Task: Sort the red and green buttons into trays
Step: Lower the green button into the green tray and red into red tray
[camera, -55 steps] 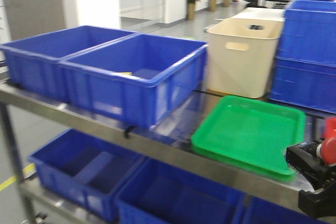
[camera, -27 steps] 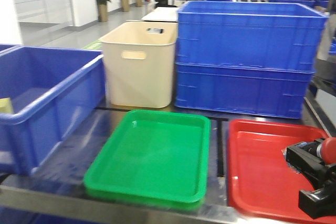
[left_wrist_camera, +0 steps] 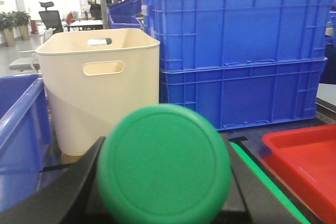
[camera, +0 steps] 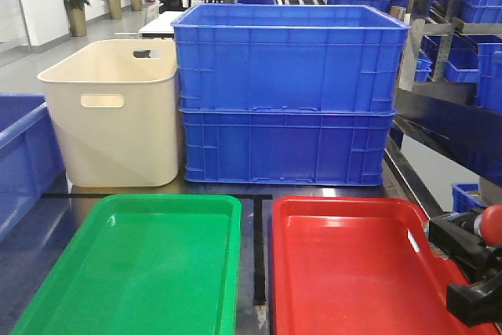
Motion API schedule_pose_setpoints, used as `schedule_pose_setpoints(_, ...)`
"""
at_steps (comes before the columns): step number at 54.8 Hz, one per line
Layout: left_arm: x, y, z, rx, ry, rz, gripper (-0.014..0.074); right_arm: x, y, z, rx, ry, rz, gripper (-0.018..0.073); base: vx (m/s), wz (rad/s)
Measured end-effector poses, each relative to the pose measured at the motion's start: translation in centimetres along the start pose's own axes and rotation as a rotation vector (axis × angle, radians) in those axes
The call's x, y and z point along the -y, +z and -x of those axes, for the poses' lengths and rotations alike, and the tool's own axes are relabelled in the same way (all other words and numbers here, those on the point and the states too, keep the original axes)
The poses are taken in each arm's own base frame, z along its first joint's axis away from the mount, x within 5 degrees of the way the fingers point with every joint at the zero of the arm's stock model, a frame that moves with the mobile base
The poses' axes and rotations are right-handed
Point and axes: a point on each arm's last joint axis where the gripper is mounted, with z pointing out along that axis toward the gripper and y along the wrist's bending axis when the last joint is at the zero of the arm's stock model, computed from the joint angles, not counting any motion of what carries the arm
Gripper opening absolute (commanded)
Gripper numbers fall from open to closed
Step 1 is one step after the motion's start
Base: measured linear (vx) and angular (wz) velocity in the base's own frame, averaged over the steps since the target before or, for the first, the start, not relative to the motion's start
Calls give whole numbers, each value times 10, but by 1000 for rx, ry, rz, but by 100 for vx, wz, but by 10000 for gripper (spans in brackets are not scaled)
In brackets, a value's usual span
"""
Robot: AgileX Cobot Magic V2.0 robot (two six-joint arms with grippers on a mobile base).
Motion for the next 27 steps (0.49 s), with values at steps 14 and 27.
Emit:
schedule_pose_setpoints(14, 0, 0, 0, 0, 0, 0, 3, 0, 0, 0, 0, 0, 0, -9, 12, -5)
schedule_pose_setpoints(27, 0, 0, 0, 0, 0, 0, 3, 0, 0, 0, 0, 0, 0, -9, 7, -4)
